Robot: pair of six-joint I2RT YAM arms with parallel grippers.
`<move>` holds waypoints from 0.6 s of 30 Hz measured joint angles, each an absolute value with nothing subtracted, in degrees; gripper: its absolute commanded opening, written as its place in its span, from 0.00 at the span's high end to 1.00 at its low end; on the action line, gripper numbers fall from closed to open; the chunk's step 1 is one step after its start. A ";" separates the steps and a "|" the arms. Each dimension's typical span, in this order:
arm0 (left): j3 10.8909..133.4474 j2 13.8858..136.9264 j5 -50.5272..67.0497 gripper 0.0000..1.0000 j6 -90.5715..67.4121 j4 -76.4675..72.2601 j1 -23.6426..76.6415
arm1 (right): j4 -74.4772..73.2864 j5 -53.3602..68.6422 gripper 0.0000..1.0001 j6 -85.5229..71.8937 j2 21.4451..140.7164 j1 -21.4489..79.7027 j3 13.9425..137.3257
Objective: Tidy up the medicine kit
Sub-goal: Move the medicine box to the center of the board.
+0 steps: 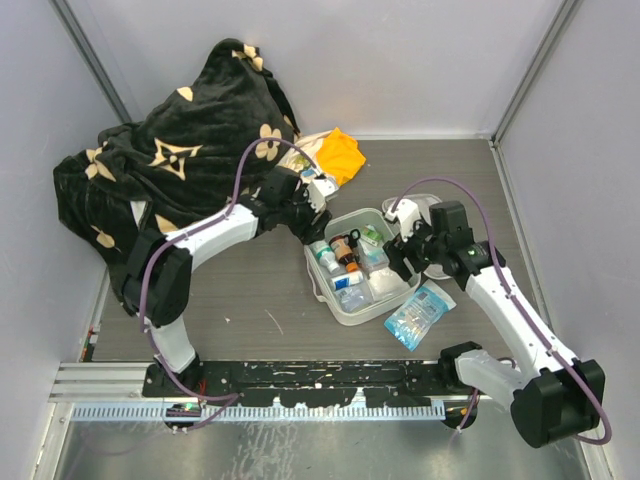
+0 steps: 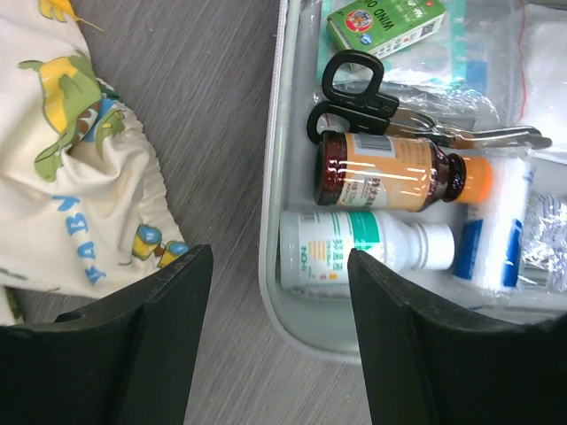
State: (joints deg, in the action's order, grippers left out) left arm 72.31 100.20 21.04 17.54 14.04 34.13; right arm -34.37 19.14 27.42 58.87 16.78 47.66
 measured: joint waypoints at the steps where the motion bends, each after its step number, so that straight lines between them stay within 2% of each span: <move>1: 73.49 101.58 20.88 0.39 17.19 14.37 34.33 | -34.76 18.92 0.25 26.98 58.65 15.66 47.55; 7: 77.58 106.89 18.31 0.60 15.27 16.27 35.59 | -37.89 16.16 0.25 25.39 56.12 11.92 47.55; 18: 74.50 106.48 11.60 0.99 11.88 13.39 35.99 | -43.90 13.47 0.24 24.91 56.34 11.38 52.90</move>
